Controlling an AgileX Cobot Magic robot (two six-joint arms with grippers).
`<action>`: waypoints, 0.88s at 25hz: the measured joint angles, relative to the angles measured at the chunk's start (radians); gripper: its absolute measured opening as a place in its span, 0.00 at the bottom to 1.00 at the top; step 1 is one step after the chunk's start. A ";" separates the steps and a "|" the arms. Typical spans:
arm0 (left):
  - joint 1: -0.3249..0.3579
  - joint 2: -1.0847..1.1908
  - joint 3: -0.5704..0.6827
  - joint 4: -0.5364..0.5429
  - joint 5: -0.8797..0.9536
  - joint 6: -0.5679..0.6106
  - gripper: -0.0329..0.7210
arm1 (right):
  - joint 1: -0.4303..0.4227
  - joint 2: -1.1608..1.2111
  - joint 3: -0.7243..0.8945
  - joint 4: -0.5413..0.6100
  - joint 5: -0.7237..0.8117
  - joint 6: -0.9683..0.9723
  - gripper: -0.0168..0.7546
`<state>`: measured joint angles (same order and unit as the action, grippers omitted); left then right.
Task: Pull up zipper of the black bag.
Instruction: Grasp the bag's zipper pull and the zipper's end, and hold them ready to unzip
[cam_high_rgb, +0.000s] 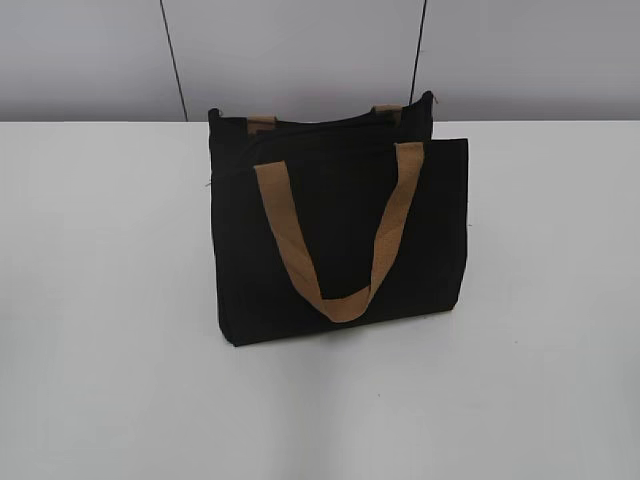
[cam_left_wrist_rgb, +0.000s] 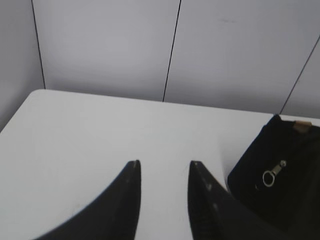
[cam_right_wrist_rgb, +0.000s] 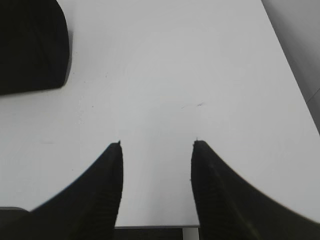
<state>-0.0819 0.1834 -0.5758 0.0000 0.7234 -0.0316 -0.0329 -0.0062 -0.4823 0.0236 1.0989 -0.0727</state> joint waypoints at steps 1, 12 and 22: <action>0.000 0.032 -0.001 0.000 -0.041 0.000 0.37 | 0.000 0.000 0.000 0.000 0.000 0.000 0.48; -0.001 0.396 -0.001 0.000 -0.500 0.000 0.37 | 0.000 0.000 0.000 0.000 0.000 0.000 0.48; -0.001 0.737 0.005 -0.045 -0.748 0.000 0.37 | 0.000 0.000 0.000 0.000 0.000 0.000 0.48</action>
<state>-0.0829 0.9200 -0.5713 -0.0453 -0.0248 -0.0316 -0.0329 -0.0062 -0.4823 0.0236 1.0989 -0.0727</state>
